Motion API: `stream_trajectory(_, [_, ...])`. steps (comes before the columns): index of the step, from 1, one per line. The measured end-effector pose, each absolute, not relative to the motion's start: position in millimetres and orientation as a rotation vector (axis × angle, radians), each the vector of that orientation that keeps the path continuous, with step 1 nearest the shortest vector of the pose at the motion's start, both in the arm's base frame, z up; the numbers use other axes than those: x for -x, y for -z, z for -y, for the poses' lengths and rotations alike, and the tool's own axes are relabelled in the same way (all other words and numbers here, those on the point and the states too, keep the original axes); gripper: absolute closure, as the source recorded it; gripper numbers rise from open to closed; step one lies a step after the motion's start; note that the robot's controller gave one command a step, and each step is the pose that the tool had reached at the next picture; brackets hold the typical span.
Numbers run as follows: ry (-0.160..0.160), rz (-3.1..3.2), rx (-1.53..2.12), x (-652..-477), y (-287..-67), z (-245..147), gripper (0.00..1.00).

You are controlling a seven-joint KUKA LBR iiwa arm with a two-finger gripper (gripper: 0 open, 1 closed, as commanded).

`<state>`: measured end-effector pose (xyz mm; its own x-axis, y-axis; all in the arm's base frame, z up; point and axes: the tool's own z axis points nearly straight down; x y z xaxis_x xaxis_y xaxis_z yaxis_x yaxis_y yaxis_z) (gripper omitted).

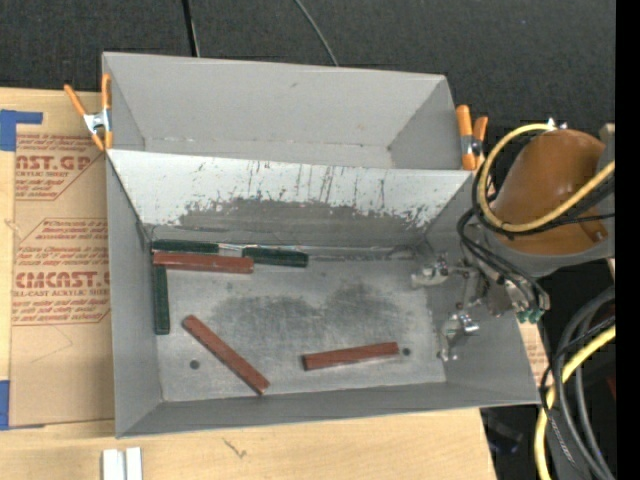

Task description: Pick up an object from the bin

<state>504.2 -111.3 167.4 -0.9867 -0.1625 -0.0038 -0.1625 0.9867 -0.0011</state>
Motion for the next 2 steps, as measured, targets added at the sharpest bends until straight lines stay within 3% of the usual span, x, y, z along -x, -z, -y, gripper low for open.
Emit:
stream_trajectory(1, [-0.002,-3.072,0.662,-485.7,-156,78,0.0])
stream_trajectory(2, [-0.002,-3.125,0.32,-489.5,-138,66,0.0])
